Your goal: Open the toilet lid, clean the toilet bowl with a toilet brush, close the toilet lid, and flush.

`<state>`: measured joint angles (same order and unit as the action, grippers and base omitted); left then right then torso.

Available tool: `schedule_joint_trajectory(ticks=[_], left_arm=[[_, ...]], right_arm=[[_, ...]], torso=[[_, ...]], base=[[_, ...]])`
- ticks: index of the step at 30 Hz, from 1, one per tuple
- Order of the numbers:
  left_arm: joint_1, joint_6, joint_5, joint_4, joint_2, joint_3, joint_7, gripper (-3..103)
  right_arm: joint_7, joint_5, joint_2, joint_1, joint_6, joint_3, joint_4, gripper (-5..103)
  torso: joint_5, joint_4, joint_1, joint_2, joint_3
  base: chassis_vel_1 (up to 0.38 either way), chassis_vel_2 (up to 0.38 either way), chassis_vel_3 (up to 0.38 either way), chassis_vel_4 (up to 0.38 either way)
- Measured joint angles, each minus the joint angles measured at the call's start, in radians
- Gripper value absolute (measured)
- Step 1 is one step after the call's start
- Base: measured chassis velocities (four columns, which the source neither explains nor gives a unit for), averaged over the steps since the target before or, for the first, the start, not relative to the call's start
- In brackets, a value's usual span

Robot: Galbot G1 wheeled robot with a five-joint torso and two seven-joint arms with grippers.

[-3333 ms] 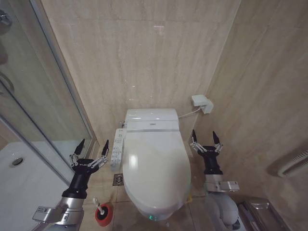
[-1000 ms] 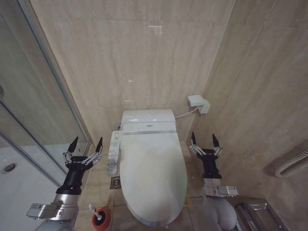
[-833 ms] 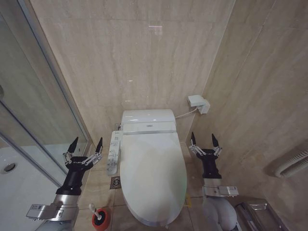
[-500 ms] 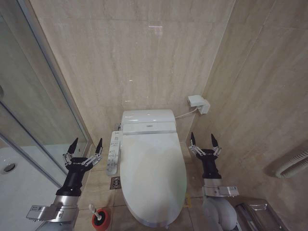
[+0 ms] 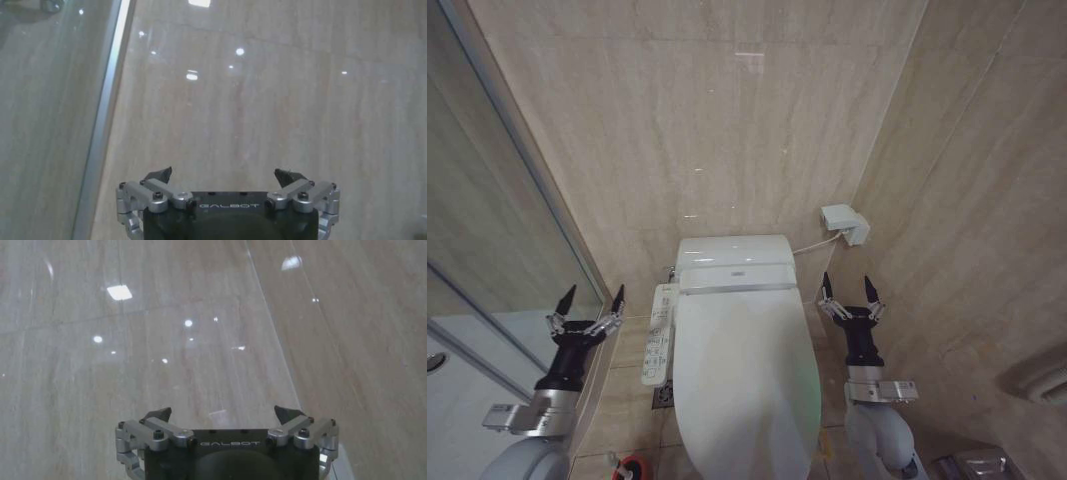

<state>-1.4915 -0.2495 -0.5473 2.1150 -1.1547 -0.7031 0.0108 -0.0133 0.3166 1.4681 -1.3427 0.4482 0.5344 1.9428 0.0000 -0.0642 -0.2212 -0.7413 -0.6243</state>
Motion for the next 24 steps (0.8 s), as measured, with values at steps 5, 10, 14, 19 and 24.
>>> schedule_joint_trajectory(ticks=[5, 10, 14, 19, 24], left_arm=[[0.088, 0.001, -0.042, -0.099, 0.07, 0.003, 0.011, 100], [0.164, -0.017, -0.075, -0.216, 0.135, 0.025, 0.054, 100], [0.227, -0.039, -0.11, -0.321, 0.175, 0.049, 0.142, 100], [0.302, -0.073, -0.149, -0.435, 0.201, 0.073, 0.256, 100], [0.404, -0.098, -0.195, -0.559, 0.212, 0.093, 0.309, 100]], right_arm=[[0.011, -0.005, -0.006, 0.001, -0.001, 0.0, 0.0, 100], [0.014, -0.005, -0.009, -0.003, 0.0, 0.003, 0.002, 100], [0.014, -0.005, -0.008, -0.004, 0.0, 0.004, 0.002, 100], [0.012, -0.007, -0.001, -0.002, 0.0, 0.0, -0.002, 100], [0.01, -0.016, 0.008, 0.014, 0.0, -0.011, -0.027, 100]], torso=[[-0.0001, -0.0001, 0.001, 0.0, 0.0], [-0.0002, 0.0001, 0.001, 0.0, 0.0], [-0.0002, 0.0002, 0.001, 0.0, 0.0], [-0.0003, 0.0001, 0.001, 0.0, 0.0], [-0.0002, 0.0, 0.001, 0.0, 0.0]], base=[[0.0, 0.0, 0.0, 0.0], [0.0, 0.0, 0.0, 0.0], [0.0, 0.0, 0.0, 0.0], [0.0, 0.0, 0.0, 0.0], [0.0, 0.0, 0.0, 0.0]])
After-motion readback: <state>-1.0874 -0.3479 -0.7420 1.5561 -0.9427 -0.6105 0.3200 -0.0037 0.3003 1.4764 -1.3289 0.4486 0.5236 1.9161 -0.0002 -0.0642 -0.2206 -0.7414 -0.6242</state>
